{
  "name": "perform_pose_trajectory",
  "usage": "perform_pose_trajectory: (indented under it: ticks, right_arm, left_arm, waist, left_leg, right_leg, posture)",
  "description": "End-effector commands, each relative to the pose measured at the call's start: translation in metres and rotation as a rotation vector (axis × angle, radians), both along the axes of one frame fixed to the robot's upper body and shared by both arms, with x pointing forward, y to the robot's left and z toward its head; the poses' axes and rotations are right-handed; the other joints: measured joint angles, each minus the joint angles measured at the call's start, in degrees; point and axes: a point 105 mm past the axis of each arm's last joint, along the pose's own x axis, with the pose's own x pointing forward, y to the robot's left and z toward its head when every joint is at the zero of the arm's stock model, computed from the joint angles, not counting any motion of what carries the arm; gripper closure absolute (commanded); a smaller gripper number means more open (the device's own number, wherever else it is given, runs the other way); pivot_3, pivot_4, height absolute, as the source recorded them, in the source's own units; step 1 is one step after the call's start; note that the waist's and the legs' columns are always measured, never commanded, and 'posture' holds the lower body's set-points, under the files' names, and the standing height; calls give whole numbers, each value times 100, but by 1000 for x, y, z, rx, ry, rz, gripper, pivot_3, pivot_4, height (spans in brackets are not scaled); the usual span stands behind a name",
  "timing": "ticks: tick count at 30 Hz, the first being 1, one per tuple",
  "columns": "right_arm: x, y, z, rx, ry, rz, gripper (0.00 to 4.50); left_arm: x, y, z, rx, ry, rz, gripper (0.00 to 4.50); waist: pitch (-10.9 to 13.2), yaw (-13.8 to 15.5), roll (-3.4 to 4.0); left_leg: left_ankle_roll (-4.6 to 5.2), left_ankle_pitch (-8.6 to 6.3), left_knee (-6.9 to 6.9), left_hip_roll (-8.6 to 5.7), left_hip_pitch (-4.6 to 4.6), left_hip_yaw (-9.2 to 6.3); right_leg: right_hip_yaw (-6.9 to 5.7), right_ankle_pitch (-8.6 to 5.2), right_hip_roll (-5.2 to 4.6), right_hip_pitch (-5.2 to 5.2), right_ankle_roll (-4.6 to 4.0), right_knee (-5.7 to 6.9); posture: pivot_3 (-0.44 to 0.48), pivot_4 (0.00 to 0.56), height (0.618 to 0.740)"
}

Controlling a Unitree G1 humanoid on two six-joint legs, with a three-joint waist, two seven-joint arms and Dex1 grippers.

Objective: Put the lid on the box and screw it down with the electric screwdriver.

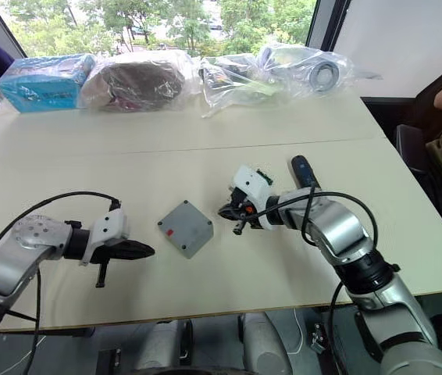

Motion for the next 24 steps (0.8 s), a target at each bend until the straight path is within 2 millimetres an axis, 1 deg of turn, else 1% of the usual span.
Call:
perform_pose_trajectory:
  ticks: [1, 7, 12, 19, 22, 24]
  right_arm:
    - [2, 10, 4, 19, -29, 25, 4388]
    - [-1, 20, -1, 28, -8, 50, 4388]
    - [-7, 23, 0, 31, 11, 64, 4388]
    - [-14, 24, -1, 15, 25, 70, 4388]
    - [-13, 23, -2, 8, 17, 58, 4388]
    - [-10, 19, 0, 3, 0, 35, 4388]
  left_arm:
    - [6, -14, 9, -37, -48, -1, 4500]
    - [24, -29, 14, -47, -104, -10, 4500]
    - [39, -32, 16, -18, -146, -40, 4500]
    - [47, -29, 17, 0, -161, -59, 4500]
    - [47, -28, 16, 7, -164, -69, 4500]
    - [46, -28, 17, 6, -165, -77, 4500]
  waist:
    - [0, -2, 0]
    - [0, -27, 0]
    - [0, -41, 0]
    - [0, -56, 0]
    - [0, -54, 0]
    - [0, -54, 0]
  left_leg:
    - [0, 0, 0, -1, 0, 1]
    - [0, 0, 0, 0, 2, -2]
    - [0, 0, 0, -1, 2, -3]
    - [0, 0, -1, -1, 2, -2]
    - [0, 0, -2, -1, 2, -3]
    - [0, 0, -1, -1, 2, -3]
  right_leg:
    - [1, 0, 0, 0, 0, 0]
    - [0, 2, 3, -1, 2, 4]
    - [-1, 2, 3, 0, 3, 4]
    - [-1, 2, 3, -2, 3, 4]
    - [-1, 2, 3, -2, 3, 5]
    - [-1, 2, 3, -1, 3, 5]
  posture:
    - [0, 150, 740]
    - [0, 150, 740]
    - [0, 150, 740]
    - [0, 150, 740]
    - [0, 150, 740]
    - [0, 150, 740]
